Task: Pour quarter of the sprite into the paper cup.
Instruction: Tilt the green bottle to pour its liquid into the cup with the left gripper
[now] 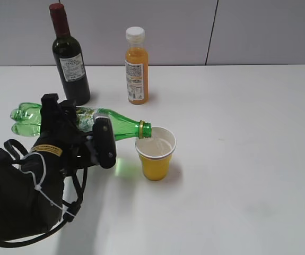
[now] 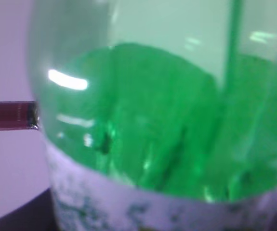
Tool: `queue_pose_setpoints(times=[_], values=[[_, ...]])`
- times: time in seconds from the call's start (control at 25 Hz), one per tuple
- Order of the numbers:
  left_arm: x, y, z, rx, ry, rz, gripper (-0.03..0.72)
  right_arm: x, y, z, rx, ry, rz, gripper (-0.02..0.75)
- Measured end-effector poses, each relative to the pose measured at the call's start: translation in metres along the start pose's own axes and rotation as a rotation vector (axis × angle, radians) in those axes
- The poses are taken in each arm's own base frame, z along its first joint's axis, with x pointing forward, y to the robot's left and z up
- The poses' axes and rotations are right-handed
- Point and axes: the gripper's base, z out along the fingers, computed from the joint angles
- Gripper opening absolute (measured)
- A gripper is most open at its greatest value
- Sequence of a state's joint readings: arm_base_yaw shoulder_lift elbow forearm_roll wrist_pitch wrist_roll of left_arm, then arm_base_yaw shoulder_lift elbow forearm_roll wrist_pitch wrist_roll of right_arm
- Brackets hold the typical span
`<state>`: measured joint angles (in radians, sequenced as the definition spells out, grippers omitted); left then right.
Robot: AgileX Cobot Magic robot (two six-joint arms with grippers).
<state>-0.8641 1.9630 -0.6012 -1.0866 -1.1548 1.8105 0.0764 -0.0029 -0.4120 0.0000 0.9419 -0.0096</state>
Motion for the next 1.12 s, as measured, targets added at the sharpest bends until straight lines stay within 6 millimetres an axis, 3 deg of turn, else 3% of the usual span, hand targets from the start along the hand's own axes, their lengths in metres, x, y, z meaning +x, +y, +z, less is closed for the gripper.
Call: queue_pose_setpoints(times=[1.12], values=[[0.0018,0.0002,0.0,-0.002,0.02,0.046,0.447,0.0,0.0,0.0,0.0,0.0,0.0,0.591]])
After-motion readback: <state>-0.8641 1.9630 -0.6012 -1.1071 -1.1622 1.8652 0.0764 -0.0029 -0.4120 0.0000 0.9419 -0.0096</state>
